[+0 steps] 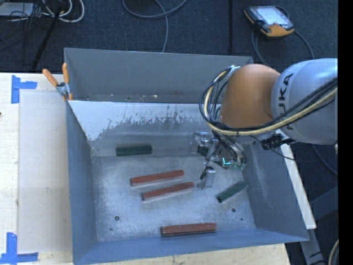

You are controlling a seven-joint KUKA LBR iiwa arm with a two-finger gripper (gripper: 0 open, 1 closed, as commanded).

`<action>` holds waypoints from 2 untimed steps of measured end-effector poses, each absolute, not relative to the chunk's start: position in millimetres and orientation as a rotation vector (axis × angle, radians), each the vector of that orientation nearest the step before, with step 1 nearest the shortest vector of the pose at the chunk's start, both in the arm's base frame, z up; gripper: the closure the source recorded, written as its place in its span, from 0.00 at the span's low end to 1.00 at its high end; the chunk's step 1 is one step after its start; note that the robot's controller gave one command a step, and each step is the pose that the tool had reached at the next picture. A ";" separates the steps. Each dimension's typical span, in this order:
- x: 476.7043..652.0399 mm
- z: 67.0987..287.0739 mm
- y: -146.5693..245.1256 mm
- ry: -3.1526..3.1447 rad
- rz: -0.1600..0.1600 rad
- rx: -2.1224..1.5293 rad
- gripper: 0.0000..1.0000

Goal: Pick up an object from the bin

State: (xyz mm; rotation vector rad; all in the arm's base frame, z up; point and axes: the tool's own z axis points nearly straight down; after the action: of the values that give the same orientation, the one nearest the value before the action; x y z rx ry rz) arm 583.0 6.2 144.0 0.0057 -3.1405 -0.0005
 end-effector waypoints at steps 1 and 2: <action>613.7 72.1 43.4 -3.129 -0.001 0.272 1.00; 613.7 72.1 43.3 -3.129 -0.001 0.271 1.00</action>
Offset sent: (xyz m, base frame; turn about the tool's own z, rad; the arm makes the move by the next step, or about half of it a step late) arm 0.0000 0.0000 0.0000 0.0000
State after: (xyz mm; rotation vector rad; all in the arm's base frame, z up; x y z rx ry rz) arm 613.7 43.3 72.1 0.2712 -3.1293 -0.0015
